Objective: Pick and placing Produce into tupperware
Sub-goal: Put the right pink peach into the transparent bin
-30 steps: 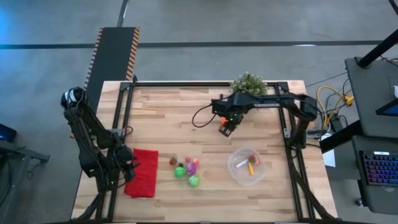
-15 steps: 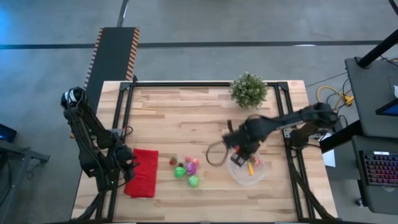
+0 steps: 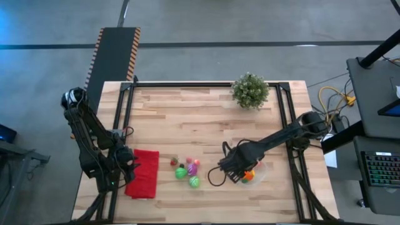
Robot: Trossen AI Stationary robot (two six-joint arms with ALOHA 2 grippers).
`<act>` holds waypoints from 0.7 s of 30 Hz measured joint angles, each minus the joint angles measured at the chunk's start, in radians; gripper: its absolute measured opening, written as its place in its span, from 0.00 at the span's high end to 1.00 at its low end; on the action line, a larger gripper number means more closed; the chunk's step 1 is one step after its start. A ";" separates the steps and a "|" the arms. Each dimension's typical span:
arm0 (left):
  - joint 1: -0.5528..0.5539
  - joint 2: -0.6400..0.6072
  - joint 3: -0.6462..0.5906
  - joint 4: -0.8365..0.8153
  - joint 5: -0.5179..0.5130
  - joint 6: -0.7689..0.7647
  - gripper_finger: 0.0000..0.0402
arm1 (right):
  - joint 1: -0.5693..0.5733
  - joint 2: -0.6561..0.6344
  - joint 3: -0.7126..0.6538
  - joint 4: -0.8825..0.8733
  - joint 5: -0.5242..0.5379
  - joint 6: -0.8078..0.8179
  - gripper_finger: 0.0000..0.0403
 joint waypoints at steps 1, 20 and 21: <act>0.000 0.000 0.000 0.000 0.000 0.000 0.65 | 0.000 0.004 0.000 -0.001 0.003 -0.002 0.59; 0.000 0.000 0.000 0.001 0.005 -0.008 0.65 | -0.107 -0.092 0.079 0.042 0.089 -0.130 0.42; 0.000 0.000 0.000 0.001 0.005 -0.008 0.65 | -0.117 -0.093 0.086 0.082 0.088 -0.148 0.40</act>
